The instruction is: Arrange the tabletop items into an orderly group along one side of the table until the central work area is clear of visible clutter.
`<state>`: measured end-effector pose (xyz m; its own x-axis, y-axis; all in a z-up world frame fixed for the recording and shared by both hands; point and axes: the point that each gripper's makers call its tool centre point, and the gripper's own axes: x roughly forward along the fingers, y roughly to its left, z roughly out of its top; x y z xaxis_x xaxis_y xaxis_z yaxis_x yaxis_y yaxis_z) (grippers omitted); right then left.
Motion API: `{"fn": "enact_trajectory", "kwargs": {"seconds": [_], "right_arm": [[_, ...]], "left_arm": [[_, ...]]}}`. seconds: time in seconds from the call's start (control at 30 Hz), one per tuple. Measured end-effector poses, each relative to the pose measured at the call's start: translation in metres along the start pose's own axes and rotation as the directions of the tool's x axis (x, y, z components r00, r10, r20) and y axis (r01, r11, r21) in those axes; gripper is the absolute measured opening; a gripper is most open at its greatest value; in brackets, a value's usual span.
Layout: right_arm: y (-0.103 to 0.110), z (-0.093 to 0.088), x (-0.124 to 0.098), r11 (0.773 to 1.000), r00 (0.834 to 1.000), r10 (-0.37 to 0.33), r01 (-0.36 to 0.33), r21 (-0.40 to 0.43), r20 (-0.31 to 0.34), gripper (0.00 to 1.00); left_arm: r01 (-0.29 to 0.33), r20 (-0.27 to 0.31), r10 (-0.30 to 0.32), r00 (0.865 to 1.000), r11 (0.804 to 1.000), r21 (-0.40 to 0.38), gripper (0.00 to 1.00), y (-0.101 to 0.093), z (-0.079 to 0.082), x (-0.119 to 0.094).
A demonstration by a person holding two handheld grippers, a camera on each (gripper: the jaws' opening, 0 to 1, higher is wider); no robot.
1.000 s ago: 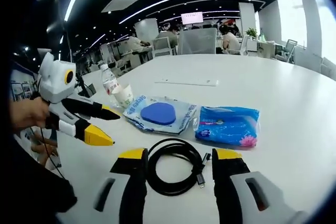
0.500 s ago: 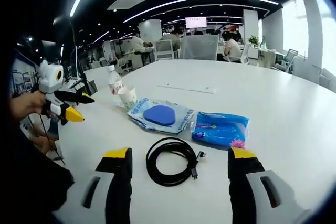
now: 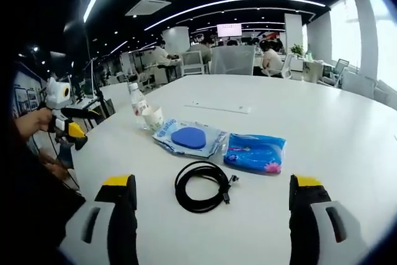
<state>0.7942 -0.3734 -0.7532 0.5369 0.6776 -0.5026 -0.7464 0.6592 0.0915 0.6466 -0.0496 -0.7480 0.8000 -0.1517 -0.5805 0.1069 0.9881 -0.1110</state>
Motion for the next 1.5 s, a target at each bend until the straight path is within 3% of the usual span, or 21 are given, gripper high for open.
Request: {"fn": "enact_trajectory", "kwargs": {"seconds": [0.2,0.57,0.67,0.87,1.5], "right_arm": [[-0.005,0.001,-0.01,1.0,1.0,-0.011,0.011,-0.012,0.005,1.0],[-0.011,0.001,-0.018,0.999,0.999,-0.042,0.042,-0.006,-0.009,1.0],[-0.011,0.001,-0.018,0.999,0.999,-0.043,0.043,0.008,-0.017,1.0],[-0.01,0.0,-0.015,0.999,0.998,-0.042,0.042,0.011,-0.04,1.0],[-0.01,0.005,-0.017,0.999,0.999,-0.045,0.045,0.009,-0.027,1.0]], "left_arm": [[-0.002,0.045,0.002,0.999,1.0,0.009,1.0,0.004,0.006,-0.015],[0.029,0.064,-0.029,0.998,1.0,-0.002,1.0,-0.002,0.016,-0.016],[0.033,0.053,-0.032,0.998,0.999,-0.031,1.0,-0.003,0.018,-0.015],[0.028,0.043,-0.027,0.999,0.999,-0.015,1.0,0.0,0.02,-0.013],[0.01,0.038,-0.009,0.999,1.0,-0.027,1.0,0.002,0.02,-0.016]]}}
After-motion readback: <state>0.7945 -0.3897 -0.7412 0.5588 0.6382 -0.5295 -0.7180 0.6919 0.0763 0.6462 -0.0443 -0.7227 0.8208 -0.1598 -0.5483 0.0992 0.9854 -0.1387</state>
